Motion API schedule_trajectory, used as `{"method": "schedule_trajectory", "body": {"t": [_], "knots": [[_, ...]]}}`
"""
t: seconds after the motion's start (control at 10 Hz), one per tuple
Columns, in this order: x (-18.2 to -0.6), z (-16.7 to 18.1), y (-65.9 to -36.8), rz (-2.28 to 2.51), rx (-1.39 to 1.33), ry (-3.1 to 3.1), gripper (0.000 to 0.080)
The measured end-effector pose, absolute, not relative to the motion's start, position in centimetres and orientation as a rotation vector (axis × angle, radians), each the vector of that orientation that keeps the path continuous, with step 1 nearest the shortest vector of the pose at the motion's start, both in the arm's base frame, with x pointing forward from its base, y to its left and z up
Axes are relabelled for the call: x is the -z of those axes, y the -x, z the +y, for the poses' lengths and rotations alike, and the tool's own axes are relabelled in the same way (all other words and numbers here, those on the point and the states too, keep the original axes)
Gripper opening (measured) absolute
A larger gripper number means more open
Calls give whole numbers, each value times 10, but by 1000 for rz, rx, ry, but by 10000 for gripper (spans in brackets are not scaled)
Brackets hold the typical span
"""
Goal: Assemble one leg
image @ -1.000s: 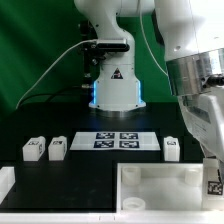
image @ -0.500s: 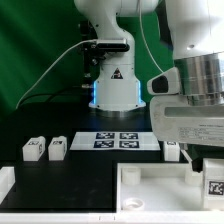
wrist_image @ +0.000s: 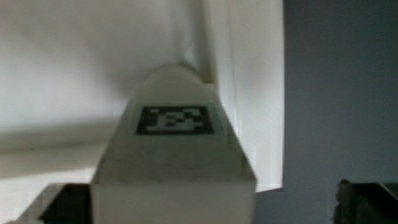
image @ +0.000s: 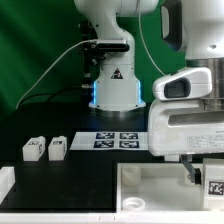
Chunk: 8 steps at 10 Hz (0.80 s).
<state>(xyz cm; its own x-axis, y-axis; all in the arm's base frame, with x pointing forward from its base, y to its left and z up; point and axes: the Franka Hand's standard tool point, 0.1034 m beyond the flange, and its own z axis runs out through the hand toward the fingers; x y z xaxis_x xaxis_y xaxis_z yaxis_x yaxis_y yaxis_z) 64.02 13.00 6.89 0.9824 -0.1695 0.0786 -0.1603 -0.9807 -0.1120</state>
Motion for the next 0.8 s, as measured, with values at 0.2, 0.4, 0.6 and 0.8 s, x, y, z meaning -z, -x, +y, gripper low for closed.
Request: {"method": "schedule_trajectory", "body": {"t": [0.2,0.4,0.6,0.8], "knots": [[-69,127,-641,360,129,3011,386],[-67,119,-640,714,108,2949,314],[-66,111,-641,1056,93,2812,309],[-66,110,-638,1495,51,2580,309]]}}
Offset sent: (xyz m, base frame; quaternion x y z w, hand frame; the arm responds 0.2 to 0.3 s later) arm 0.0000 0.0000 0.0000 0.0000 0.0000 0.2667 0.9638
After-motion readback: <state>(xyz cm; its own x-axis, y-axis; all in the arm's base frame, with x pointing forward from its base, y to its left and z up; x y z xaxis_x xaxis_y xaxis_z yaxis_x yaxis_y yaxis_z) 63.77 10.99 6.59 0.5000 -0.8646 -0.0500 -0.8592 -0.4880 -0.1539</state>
